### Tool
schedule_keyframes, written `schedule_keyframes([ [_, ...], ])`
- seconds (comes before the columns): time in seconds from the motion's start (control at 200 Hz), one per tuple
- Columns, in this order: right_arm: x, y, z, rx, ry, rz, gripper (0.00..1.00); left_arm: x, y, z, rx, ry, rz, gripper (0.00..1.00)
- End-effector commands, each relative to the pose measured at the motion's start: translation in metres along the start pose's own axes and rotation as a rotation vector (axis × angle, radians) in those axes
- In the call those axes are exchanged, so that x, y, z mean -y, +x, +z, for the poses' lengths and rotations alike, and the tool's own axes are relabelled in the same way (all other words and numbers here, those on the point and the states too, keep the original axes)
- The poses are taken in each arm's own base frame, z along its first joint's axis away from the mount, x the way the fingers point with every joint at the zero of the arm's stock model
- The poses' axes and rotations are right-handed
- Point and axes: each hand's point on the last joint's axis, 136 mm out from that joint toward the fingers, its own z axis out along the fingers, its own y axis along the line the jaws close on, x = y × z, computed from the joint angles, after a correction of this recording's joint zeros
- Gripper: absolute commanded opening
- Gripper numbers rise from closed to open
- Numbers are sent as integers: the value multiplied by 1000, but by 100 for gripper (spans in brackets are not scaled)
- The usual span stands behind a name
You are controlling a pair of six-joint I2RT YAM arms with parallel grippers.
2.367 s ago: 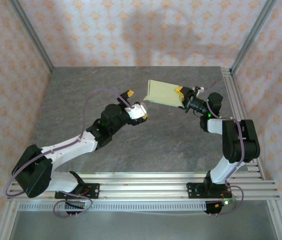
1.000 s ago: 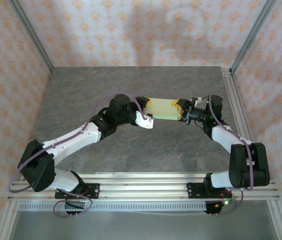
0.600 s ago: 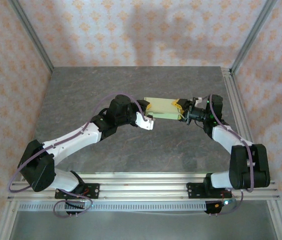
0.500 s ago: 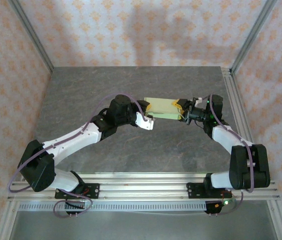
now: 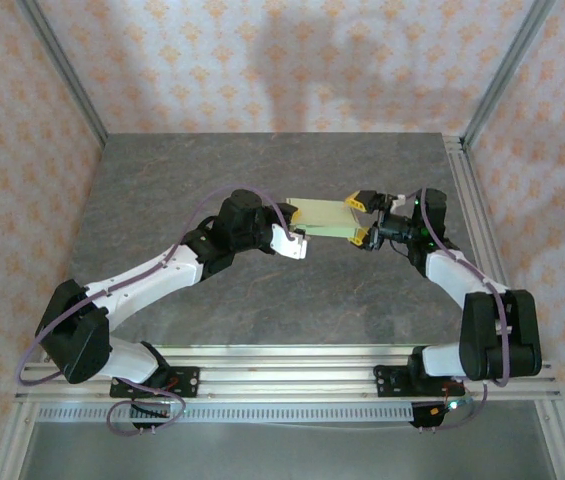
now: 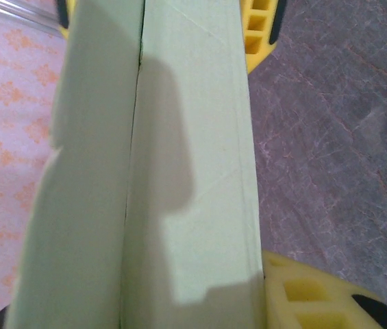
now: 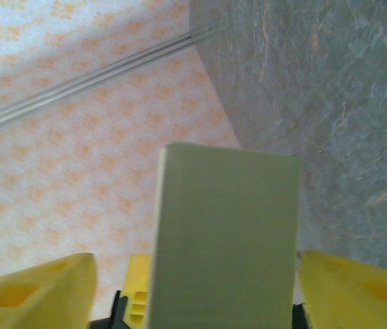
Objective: Fold the paper box
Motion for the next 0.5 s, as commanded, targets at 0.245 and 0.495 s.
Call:
schedule_keyframes([
  [0.245,3,-18,-36,203,182,-210,95,21,13,7,36,72,-310,34],
  [0.495,6,-27,-55,333,291,-422,95,49,13,12,50,169,-596,34],
])
